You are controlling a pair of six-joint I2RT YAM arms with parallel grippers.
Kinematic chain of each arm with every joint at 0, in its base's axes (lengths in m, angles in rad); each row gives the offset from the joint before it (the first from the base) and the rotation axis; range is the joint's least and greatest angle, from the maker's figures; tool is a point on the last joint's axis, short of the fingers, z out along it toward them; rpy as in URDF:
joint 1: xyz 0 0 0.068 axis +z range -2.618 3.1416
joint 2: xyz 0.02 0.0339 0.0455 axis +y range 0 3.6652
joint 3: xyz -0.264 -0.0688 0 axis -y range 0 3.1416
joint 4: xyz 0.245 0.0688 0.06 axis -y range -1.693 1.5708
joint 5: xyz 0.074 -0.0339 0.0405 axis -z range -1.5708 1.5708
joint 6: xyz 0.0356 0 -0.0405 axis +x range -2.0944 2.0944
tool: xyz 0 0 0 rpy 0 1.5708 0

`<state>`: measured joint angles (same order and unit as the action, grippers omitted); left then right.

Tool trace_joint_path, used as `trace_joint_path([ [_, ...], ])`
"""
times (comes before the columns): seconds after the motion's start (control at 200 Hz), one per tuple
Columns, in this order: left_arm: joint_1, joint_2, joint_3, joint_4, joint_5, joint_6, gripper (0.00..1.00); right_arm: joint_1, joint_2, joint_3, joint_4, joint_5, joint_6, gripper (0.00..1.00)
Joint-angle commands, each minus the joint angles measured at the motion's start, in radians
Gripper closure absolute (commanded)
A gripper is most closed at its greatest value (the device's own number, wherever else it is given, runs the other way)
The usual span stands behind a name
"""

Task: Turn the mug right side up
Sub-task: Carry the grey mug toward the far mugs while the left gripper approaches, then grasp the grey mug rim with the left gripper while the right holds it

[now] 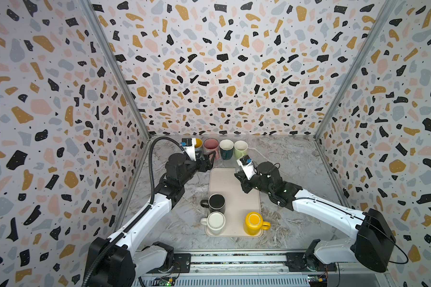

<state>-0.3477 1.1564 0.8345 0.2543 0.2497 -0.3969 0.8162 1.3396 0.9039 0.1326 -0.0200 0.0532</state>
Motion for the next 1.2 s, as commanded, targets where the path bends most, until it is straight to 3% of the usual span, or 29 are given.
trace_joint_path([
  [0.0,-0.013,0.003,0.072,-0.07,0.108,0.084,0.19,0.026,-0.054,-0.024,0.117,0.145,-0.16,1.0],
  [0.215,-0.082,0.086,0.184,-0.229,0.118,0.22,0.22,0.125,-0.088,-0.163,0.368,0.336,-0.422,1.0],
  [0.325,-0.102,0.125,0.241,-0.261,0.097,0.276,0.22,0.142,-0.091,-0.219,0.509,0.364,-0.535,1.0],
  [0.466,-0.119,0.19,0.348,-0.355,0.149,0.372,0.23,0.15,-0.088,-0.259,0.636,0.377,-0.652,1.0],
  [0.581,-0.145,0.231,0.413,-0.445,0.195,0.453,0.23,0.152,-0.075,-0.269,0.696,0.371,-0.716,1.0],
  [0.836,-0.208,0.222,0.411,-0.526,0.24,0.587,0.23,0.151,-0.009,-0.248,0.761,0.388,-0.829,1.0],
  [1.191,-0.229,0.219,0.408,-0.557,0.278,0.635,0.24,0.166,0.035,-0.242,0.844,0.414,-0.917,1.0],
])
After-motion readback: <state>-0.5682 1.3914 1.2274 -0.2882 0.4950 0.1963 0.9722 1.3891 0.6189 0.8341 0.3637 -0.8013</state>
